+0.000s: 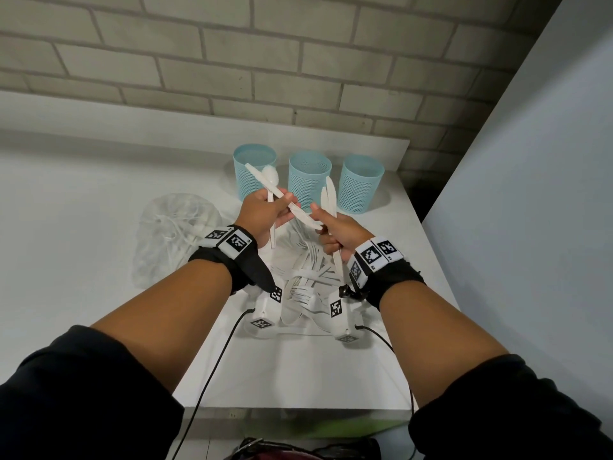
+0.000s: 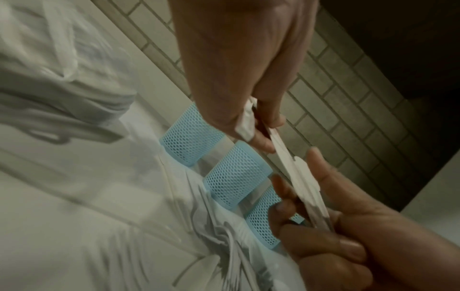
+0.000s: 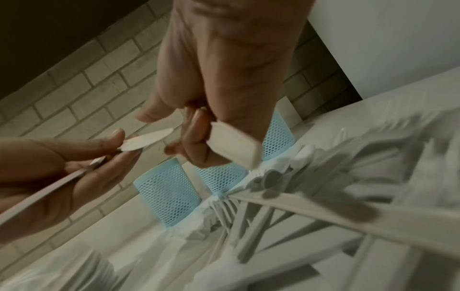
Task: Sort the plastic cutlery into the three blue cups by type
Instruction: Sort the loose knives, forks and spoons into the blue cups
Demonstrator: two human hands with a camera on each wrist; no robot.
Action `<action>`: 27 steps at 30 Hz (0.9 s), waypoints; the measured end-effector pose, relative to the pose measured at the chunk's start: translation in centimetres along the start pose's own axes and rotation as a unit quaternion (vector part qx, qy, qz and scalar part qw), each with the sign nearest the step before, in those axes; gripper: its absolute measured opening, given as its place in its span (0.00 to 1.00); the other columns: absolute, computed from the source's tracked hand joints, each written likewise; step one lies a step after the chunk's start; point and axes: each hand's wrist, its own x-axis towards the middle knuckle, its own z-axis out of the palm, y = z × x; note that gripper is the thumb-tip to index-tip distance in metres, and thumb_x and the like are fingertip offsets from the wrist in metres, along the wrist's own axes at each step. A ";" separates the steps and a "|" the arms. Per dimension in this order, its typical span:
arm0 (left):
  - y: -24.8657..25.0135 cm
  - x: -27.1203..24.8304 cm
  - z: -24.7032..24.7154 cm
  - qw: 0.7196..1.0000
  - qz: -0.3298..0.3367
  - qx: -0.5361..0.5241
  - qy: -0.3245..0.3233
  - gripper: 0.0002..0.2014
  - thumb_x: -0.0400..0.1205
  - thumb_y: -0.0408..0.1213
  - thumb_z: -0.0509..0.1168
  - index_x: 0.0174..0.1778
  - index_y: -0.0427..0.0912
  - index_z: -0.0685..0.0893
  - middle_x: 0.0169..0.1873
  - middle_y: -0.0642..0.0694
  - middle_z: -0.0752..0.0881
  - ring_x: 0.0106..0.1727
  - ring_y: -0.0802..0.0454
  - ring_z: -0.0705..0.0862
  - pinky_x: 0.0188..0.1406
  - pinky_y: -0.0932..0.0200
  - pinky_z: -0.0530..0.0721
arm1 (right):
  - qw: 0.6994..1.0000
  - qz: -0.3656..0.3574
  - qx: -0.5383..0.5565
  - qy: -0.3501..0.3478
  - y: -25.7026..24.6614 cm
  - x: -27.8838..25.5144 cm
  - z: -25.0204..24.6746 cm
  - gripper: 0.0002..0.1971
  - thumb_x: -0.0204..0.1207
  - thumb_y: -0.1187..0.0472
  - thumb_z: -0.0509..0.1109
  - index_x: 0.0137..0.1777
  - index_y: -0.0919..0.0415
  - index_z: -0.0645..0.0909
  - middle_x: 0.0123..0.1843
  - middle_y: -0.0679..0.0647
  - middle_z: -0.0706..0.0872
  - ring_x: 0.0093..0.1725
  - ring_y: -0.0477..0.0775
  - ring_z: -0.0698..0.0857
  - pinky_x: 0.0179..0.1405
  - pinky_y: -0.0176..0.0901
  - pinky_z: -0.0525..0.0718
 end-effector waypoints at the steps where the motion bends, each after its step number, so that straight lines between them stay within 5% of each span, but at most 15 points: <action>1: -0.1 -0.1 0.0 1.000 0.001 -0.004 0.001 0.05 0.83 0.26 0.61 0.42 0.38 0.78 0.38 0.43 0.84 0.40 0.52 0.85 0.41 0.65 0.87 | 1.000 0.004 0.000 -0.009 0.2 0.0 0.0 0.15 0.76 0.47 0.69 0.46 0.60 0.76 0.28 0.48 0.70 0.17 0.39 0.61 0.13 0.30 0.61; 6: -0.2 -0.1 0.2 0.999 -0.022 -0.041 0.015 0.07 0.85 0.34 0.59 0.43 0.38 0.78 0.41 0.40 0.85 0.43 0.50 0.86 0.42 0.62 0.88 | 1.000 0.016 0.010 -0.003 0.3 0.3 -0.7 0.10 0.79 0.58 0.69 0.37 0.60 0.77 0.30 0.48 0.77 0.15 0.39 0.64 0.12 0.29 0.62; 9: 0.2 0.2 -0.2 0.994 -0.033 -0.090 0.054 0.12 0.87 0.39 0.55 0.42 0.36 0.76 0.41 0.38 0.85 0.43 0.47 0.86 0.42 0.60 0.88 | 0.998 0.018 0.027 0.054 0.0 0.0 -1.6 0.13 0.78 0.62 0.69 0.32 0.61 0.73 0.20 0.46 0.75 0.13 0.40 0.63 0.11 0.30 0.61; 11: 0.4 0.3 -0.7 0.992 -0.034 -0.106 0.065 0.09 0.87 0.36 0.56 0.45 0.34 0.75 0.43 0.37 0.84 0.44 0.48 0.86 0.42 0.60 0.88 | 0.994 0.012 0.038 0.102 -0.2 0.0 -2.2 0.14 0.77 0.63 0.68 0.30 0.61 0.71 0.16 0.46 0.71 0.13 0.41 0.62 0.12 0.30 0.60; 15: 0.0 0.0 -1.0 0.992 -0.054 -0.106 0.032 0.04 0.84 0.26 0.59 0.46 0.30 0.77 0.43 0.36 0.84 0.44 0.48 0.85 0.41 0.63 0.89 | 0.977 -0.023 0.109 0.180 -0.9 0.7 -2.2 0.13 0.77 0.62 0.68 0.31 0.59 0.72 0.27 0.51 0.70 0.16 0.42 0.64 0.14 0.33 0.61; 20: -0.7 -0.5 -0.4 0.996 -0.051 -0.075 0.012 0.04 0.82 0.20 0.60 0.43 0.29 0.79 0.45 0.36 0.83 0.45 0.44 0.85 0.43 0.62 0.89 | 0.962 -0.055 0.241 0.112 -2.6 0.7 -0.3 0.10 0.83 0.62 0.61 0.41 0.63 0.77 0.31 0.52 0.72 0.23 0.43 0.67 0.14 0.30 0.65; 24: -1.1 -0.5 -0.5 0.997 -0.054 -0.061 0.004 0.05 0.81 0.20 0.61 0.50 0.25 0.80 0.47 0.36 0.83 0.46 0.43 0.86 0.45 0.60 0.88 | 0.964 -0.067 0.240 0.090 -3.1 0.7 0.9 0.14 0.86 0.60 0.55 0.42 0.63 0.77 0.33 0.53 0.73 0.30 0.46 0.71 0.25 0.34 0.73; 27: -1.2 -0.9 -0.4 0.998 -0.060 0.009 -0.020 0.05 0.82 0.23 0.60 0.50 0.29 0.81 0.44 0.39 0.84 0.43 0.48 0.85 0.38 0.65 0.89 | 0.954 -0.066 0.279 0.085 -3.3 0.6 1.5 0.13 0.87 0.61 0.52 0.43 0.63 0.74 0.40 0.57 0.80 0.40 0.52 0.80 0.47 0.44 0.81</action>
